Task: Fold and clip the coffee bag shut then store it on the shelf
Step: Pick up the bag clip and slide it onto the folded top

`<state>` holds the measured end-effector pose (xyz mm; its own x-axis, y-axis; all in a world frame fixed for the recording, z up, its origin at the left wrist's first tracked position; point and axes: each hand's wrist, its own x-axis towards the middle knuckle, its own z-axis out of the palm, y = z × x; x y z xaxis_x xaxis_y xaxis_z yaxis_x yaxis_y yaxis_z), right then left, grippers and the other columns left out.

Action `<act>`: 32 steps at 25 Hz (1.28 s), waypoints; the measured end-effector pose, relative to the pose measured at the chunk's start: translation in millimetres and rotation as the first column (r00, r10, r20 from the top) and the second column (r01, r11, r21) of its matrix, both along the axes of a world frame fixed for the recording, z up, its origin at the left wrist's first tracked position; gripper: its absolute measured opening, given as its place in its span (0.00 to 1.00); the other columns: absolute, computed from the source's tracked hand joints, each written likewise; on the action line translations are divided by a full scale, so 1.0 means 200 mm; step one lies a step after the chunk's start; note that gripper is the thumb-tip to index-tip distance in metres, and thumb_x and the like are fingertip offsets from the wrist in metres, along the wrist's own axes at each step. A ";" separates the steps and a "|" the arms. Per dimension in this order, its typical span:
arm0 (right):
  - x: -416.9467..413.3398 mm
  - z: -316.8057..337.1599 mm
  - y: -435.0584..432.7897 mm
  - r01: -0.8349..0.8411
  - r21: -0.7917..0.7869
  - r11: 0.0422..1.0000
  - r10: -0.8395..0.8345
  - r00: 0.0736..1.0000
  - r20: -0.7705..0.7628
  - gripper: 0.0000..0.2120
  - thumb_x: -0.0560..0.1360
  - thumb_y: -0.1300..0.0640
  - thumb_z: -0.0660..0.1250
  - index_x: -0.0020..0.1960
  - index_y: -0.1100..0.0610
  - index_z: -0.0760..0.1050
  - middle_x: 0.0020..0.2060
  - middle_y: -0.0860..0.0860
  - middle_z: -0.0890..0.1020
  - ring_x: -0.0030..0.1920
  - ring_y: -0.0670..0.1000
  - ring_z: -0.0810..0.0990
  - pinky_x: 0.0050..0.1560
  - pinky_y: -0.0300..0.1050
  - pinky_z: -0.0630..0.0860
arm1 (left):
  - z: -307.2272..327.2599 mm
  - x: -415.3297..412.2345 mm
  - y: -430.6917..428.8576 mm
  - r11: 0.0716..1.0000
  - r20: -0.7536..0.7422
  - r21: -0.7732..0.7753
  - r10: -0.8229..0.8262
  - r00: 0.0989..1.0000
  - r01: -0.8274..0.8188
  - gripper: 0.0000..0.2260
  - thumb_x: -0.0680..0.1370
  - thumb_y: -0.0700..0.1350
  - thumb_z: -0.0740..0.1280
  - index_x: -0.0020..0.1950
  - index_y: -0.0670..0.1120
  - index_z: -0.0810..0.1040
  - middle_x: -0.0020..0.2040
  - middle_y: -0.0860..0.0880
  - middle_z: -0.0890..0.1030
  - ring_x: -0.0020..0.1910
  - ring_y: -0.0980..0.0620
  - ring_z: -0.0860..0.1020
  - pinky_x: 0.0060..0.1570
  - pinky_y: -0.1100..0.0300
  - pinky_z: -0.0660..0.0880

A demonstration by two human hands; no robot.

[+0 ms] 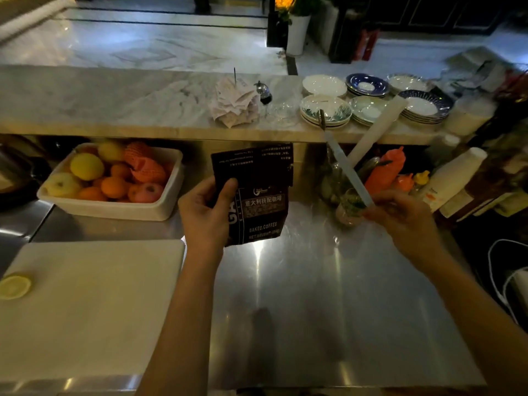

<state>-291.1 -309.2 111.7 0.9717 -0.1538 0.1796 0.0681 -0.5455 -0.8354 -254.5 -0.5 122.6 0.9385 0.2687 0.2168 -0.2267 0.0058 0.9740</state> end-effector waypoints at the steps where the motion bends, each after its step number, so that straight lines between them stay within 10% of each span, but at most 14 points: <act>1: 0.02 0.06 0.01 -0.017 -0.059 0.998 0.019 0.999 0.031 0.10 0.73 0.63 0.70 0.55 0.61 0.78 0.46 0.50 0.83 0.47 0.45 0.84 0.49 0.38 0.81 | 0.02 0.03 0.02 1.000 0.004 -0.003 -0.026 1.000 0.026 0.09 0.77 0.38 0.69 0.43 0.51 0.82 0.36 0.57 0.85 0.38 0.60 0.83 0.40 0.64 0.79; 11: 0.21 0.43 0.11 -0.333 -0.201 0.921 0.363 0.921 0.138 0.11 0.72 0.57 0.70 0.54 0.54 0.78 0.46 0.45 0.82 0.49 0.40 0.82 0.51 0.33 0.79 | 0.11 0.05 -0.12 0.990 0.085 0.111 -0.097 0.992 0.087 0.10 0.77 0.40 0.70 0.45 0.56 0.82 0.38 0.62 0.85 0.41 0.60 0.84 0.43 0.61 0.80; 25: 0.28 0.48 0.09 -0.364 0.157 0.918 0.336 0.925 0.180 0.10 0.68 0.64 0.74 0.47 0.57 0.76 0.42 0.48 0.84 0.46 0.44 0.85 0.48 0.36 0.80 | 0.17 -0.02 -0.33 0.992 0.115 0.107 -0.076 0.990 0.063 0.09 0.75 0.42 0.71 0.49 0.56 0.83 0.44 0.58 0.87 0.47 0.54 0.85 0.50 0.49 0.82; 32: 0.27 0.46 0.10 -0.342 0.400 0.850 0.279 0.938 0.207 0.11 0.69 0.64 0.71 0.49 0.56 0.74 0.46 0.50 0.86 0.51 0.49 0.85 0.48 0.40 0.81 | 0.21 -0.01 -0.41 0.989 0.100 0.048 -0.142 0.985 0.138 0.08 0.73 0.44 0.70 0.50 0.54 0.82 0.45 0.59 0.87 0.49 0.56 0.85 0.50 0.59 0.81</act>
